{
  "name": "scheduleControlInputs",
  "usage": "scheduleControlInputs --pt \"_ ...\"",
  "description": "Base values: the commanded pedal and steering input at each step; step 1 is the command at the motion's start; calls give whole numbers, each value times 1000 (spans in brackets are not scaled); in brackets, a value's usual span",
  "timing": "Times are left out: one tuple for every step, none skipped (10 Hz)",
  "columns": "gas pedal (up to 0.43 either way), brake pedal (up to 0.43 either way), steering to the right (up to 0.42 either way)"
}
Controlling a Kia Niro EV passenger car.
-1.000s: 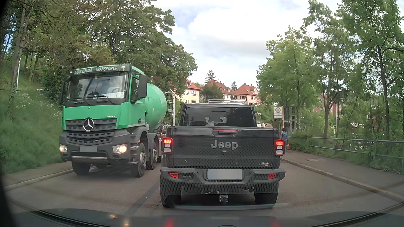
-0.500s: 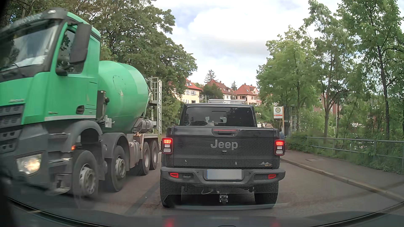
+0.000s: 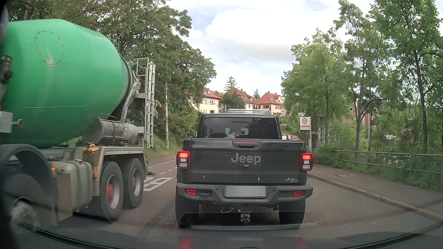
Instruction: Follow the waypoints while adhering to traffic rules and regulations
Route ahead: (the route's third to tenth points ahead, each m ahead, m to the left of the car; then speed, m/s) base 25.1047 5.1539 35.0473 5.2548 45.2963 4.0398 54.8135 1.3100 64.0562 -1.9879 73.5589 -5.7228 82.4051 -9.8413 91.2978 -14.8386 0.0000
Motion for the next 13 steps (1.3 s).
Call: scheduleControlInputs --pt "0 0 3" --pt "0 0 3" --pt "0 0 4" --pt "0 0 3" --pt "0 0 3" --pt "0 0 3" --pt "0 0 3" --pt "0 0 3" --pt "0 0 3" --pt "0 0 3" --pt "0 0 3" --pt "0 0 3" --pt "0 0 3"
